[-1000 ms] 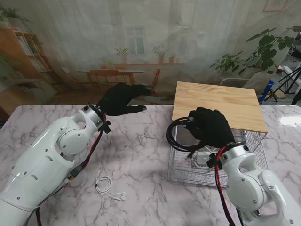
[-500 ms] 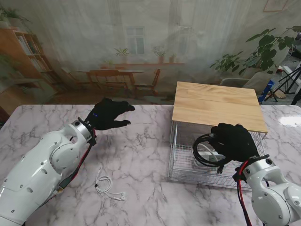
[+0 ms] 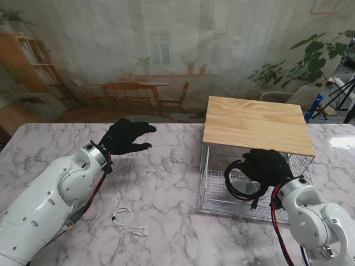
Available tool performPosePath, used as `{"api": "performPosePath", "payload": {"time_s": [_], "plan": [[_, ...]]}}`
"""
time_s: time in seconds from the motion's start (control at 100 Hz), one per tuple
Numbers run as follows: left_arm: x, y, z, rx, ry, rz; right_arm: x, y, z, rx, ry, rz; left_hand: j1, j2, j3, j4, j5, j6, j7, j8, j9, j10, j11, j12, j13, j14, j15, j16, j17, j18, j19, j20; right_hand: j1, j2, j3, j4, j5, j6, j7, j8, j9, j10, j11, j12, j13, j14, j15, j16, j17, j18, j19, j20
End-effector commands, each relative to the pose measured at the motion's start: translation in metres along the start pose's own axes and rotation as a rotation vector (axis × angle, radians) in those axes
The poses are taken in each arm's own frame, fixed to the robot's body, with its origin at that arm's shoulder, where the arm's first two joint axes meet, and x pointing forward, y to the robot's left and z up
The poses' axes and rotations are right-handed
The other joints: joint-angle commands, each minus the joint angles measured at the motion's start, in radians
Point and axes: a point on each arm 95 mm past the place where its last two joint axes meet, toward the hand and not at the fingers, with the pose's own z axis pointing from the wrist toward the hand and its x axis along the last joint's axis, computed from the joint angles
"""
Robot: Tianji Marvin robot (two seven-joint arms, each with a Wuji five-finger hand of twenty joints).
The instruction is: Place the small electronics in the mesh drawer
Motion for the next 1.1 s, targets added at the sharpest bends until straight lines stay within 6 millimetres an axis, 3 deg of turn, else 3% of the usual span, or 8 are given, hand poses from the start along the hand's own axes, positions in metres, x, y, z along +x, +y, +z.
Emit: {"api": "performPosePath", "payload": {"time_s": [0.0, 0.37, 0.85, 1.0, 1.09], "plan": [[-0.001, 0.003, -0.001, -0.012, -0.004, -0.003, -0.003, -0.007, 0.005, 0.028, -0.014, -0.006, -0.022, 0.041, -0.009, -0.027, -0.019, 0.020, -0.018, -0.014, -0.023, -0.001, -0.011, -0.006, -0.013, -0.005, -0.020, 0.010, -0.017, 0.034, -0.034, 0.011, 0.020, 0.007, 0.082, -0.005, 0.051, -0.060, 0.007, 0.024, 0.015, -0.006, -0.013, 0.015, -0.007, -0.018, 0.063, 0.026, -0.001, -0.014, 0.011, 0.012], [-0.003, 0.005, -0.003, -0.019, -0.013, -0.010, -0.006, -0.004, 0.030, 0.070, 0.052, -0.162, -0.021, 0.043, -0.009, -0.027, -0.017, 0.020, -0.017, -0.013, -0.023, -0.001, -0.010, -0.004, -0.012, -0.004, -0.019, 0.013, -0.018, 0.035, -0.037, 0.016, 0.016, 0.018, 0.060, -0.006, 0.036, -0.100, 0.006, 0.024, 0.012, -0.020, -0.030, 0.019, -0.015, -0.031, 0.056, 0.022, -0.011, -0.024, 0.001, 0.010], [-0.004, 0.007, -0.005, -0.025, -0.020, -0.010, -0.007, 0.020, 0.026, 0.002, 0.089, -0.195, -0.021, 0.045, -0.009, -0.027, -0.016, 0.022, -0.017, -0.012, -0.029, -0.001, -0.012, -0.004, -0.020, -0.005, -0.023, 0.013, -0.018, 0.034, -0.039, 0.021, 0.012, 0.017, 0.056, -0.005, 0.036, -0.111, 0.008, 0.022, 0.023, -0.029, -0.038, 0.029, -0.010, -0.041, 0.064, 0.026, -0.001, -0.027, 0.001, 0.013], [-0.005, 0.008, -0.005, -0.019, -0.023, -0.009, -0.011, 0.024, 0.028, -0.025, 0.097, -0.197, -0.021, 0.050, -0.009, -0.028, -0.018, 0.026, -0.015, -0.011, -0.136, 0.019, -0.049, -0.019, -0.064, -0.008, -0.035, 0.009, -0.021, 0.014, -0.041, 0.021, 0.011, 0.017, 0.053, -0.005, 0.034, -0.117, 0.009, 0.024, 0.025, -0.031, -0.039, 0.032, -0.010, -0.043, 0.067, 0.027, 0.004, -0.031, 0.000, 0.013], [-0.006, 0.008, -0.006, -0.016, -0.026, -0.009, -0.011, 0.027, 0.030, -0.019, 0.099, -0.197, -0.020, 0.051, -0.009, -0.028, -0.017, 0.027, -0.013, -0.009, -0.145, 0.021, -0.051, -0.024, -0.070, -0.008, -0.034, 0.009, -0.024, 0.011, -0.045, 0.019, 0.012, 0.018, 0.053, -0.004, 0.035, -0.116, 0.009, 0.024, 0.026, -0.031, -0.040, 0.034, -0.011, -0.043, 0.067, 0.027, 0.001, -0.032, -0.002, 0.012]]}}
